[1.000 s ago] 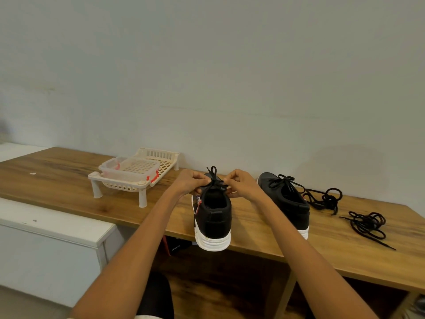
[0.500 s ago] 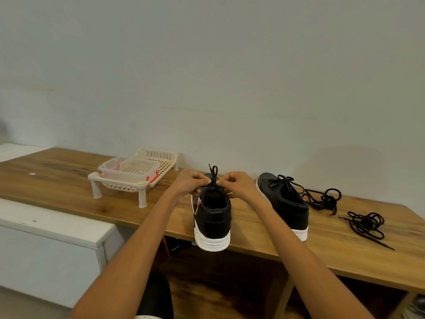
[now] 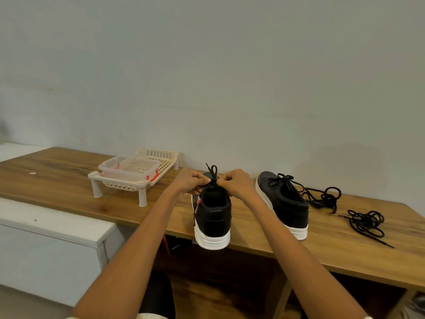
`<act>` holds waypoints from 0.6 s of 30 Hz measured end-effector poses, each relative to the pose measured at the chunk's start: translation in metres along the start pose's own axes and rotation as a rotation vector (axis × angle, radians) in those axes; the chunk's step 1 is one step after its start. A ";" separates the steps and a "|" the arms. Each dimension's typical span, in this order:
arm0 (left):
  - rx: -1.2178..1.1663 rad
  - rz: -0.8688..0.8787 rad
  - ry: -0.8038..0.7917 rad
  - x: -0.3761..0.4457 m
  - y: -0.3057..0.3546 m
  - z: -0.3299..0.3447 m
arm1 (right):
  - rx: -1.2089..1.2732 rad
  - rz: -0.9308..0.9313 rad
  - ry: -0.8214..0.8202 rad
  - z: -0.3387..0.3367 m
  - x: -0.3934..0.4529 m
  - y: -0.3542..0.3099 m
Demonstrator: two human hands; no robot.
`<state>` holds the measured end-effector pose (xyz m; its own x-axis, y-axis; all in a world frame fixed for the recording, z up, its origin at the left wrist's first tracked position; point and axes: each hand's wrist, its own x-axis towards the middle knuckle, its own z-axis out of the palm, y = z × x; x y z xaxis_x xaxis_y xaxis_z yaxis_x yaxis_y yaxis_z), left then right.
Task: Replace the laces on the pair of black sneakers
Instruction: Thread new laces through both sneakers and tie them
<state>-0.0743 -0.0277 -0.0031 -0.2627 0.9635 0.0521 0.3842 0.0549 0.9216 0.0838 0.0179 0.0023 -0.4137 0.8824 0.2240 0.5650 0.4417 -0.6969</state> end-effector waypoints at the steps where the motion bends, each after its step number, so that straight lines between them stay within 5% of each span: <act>1: -0.003 -0.001 0.001 0.000 0.000 -0.001 | -0.007 -0.005 -0.010 0.000 0.000 0.000; 9: -0.052 -0.090 0.025 0.001 0.000 0.000 | -0.058 0.009 -0.042 -0.001 0.001 0.005; 18: -0.030 0.060 0.042 -0.003 -0.003 0.001 | 0.126 0.009 -0.037 -0.002 -0.003 0.005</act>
<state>-0.0741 -0.0306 -0.0063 -0.2773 0.9528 0.1235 0.3738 -0.0115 0.9274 0.0898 0.0179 -0.0005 -0.4363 0.8788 0.1932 0.4758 0.4075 -0.7795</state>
